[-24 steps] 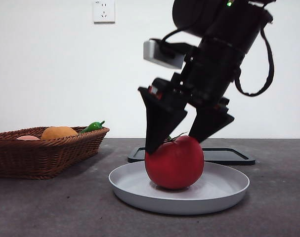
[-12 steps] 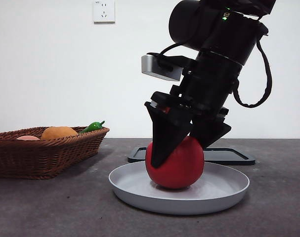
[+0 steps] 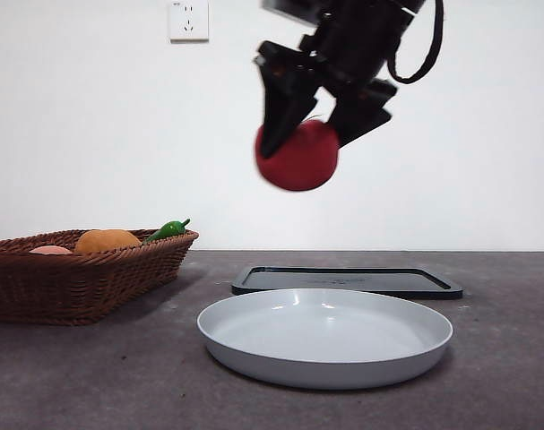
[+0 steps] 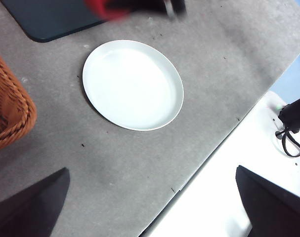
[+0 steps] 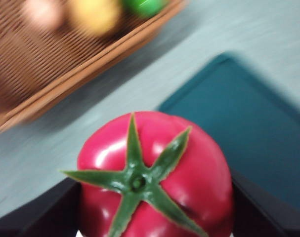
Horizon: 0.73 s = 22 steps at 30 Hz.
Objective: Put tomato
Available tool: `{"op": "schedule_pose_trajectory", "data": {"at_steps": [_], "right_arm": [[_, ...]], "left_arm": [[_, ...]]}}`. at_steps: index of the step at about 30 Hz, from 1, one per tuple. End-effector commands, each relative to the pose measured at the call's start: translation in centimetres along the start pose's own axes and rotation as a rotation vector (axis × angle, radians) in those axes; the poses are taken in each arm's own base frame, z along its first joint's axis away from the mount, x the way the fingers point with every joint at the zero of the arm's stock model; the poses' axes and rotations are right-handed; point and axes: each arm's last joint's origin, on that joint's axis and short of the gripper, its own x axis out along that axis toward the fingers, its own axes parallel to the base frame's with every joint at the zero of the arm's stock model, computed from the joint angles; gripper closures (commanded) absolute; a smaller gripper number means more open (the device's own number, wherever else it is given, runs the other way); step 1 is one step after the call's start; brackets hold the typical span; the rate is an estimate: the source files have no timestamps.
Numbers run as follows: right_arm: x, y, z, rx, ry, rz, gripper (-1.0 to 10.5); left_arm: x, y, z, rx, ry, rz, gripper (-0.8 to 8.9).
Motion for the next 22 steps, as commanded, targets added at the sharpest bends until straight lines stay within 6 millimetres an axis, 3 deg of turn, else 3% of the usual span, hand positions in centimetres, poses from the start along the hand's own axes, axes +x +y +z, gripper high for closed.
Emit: {"op": "schedule_pose_trajectory", "data": {"at_steps": [1, 9, 22], "right_arm": [[0.9, -2.0, 1.2, 0.036, -0.042, -0.042, 7.6], [5.0, -7.0, 1.5, 0.107, -0.019, -0.120, 7.6], [11.9, -10.7, -0.4, 0.162, 0.081, -0.123, 7.5]], "left_arm": [[-0.1, -0.1, 0.3, 0.022, -0.011, -0.008, 2.56], [-0.1, -0.1, 0.3, 0.021, -0.011, -0.008, 2.56], [-0.1, -0.1, 0.3, 0.020, -0.010, -0.008, 2.56]]}}
